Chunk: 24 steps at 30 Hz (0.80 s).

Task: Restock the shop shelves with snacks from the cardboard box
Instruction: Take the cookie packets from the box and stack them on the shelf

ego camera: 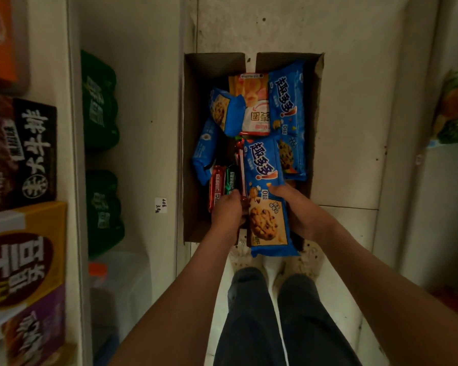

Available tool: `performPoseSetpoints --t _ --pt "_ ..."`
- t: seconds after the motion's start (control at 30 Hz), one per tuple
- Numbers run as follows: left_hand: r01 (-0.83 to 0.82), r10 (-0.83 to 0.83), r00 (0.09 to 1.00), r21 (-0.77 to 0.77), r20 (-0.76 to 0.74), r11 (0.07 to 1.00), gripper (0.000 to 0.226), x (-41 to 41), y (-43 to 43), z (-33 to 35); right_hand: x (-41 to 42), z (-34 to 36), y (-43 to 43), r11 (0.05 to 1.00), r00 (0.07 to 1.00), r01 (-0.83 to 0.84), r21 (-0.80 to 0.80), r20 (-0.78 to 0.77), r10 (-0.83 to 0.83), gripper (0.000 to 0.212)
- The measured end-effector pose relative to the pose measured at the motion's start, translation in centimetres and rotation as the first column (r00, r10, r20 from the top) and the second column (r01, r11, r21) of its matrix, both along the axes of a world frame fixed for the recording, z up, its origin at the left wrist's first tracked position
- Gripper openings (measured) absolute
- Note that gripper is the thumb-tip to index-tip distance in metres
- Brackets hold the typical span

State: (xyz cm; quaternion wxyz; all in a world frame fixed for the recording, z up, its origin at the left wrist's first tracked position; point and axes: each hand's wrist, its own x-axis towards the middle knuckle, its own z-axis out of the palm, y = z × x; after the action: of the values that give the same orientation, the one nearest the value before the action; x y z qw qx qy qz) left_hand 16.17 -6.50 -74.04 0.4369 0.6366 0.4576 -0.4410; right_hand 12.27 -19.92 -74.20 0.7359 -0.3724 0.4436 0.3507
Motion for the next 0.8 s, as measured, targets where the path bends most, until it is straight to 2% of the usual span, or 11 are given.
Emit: performPoseSetpoints --t 0.03,0.1,0.13,0.2,0.27,0.33,0.43,0.5,0.63,0.7,0.8 --pt "0.128 -0.132 0.991 0.133 0.023 0.983 0.038 0.2 0.4 0.0 -0.1 0.0 0.1 1.000 1.000 -0.002 -0.007 -0.006 0.002 0.037" --pt "0.402 -0.440 0.898 0.378 0.017 0.834 0.037 0.8 1.2 0.2 -0.1 -0.1 0.3 1.000 1.000 0.008 -0.023 -0.020 -0.009 0.036" --pt "0.462 -0.515 0.857 0.437 0.005 0.772 0.037 1.0 1.6 0.2 -0.2 -0.1 0.4 1.000 1.000 0.014 -0.028 -0.025 -0.015 0.036" --pt "0.419 -0.492 0.870 0.472 0.038 0.776 0.039 1.6 2.1 -0.1 -0.4 -0.3 0.5 0.999 0.999 0.018 -0.027 -0.030 -0.019 0.037" --pt "0.263 -0.318 0.941 0.335 0.118 0.905 0.040 2.0 2.0 -0.6 -0.4 -0.5 0.5 1.000 0.999 0.024 -0.019 -0.038 -0.025 0.039" --pt "0.104 -0.105 0.991 0.016 0.077 0.994 0.041 2.0 1.1 -0.4 -0.1 -0.4 0.6 0.999 0.998 0.037 -0.003 -0.043 -0.037 0.038" --pt "0.041 -0.066 0.996 -0.313 -0.068 0.949 0.051 1.9 -0.1 0.2 0.4 -0.3 0.7 0.999 0.999 0.038 0.027 -0.024 -0.037 0.039" --pt "-0.003 -0.031 0.995 -0.347 -0.091 0.938 0.054 1.7 -0.6 -0.1 0.6 -0.2 0.7 0.999 0.999 0.033 0.029 -0.012 -0.033 0.038" --pt "-0.064 0.067 0.997 -0.095 0.030 0.993 0.042 2.1 -0.4 -0.9 0.9 -0.2 0.6 1.000 1.000 0.026 0.003 -0.009 -0.026 0.034" --pt "0.086 -0.098 0.993 0.156 0.070 0.984 0.037 2.2 0.7 -1.5 0.9 -0.5 0.8 0.999 0.999 0.031 -0.006 -0.021 -0.032 0.032" --pt "0.372 -0.410 0.912 0.401 0.012 0.837 0.037 2.5 1.8 -1.5 1.3 -1.0 1.4 0.999 0.999 0.048 -0.024 -0.023 -0.048 0.028"
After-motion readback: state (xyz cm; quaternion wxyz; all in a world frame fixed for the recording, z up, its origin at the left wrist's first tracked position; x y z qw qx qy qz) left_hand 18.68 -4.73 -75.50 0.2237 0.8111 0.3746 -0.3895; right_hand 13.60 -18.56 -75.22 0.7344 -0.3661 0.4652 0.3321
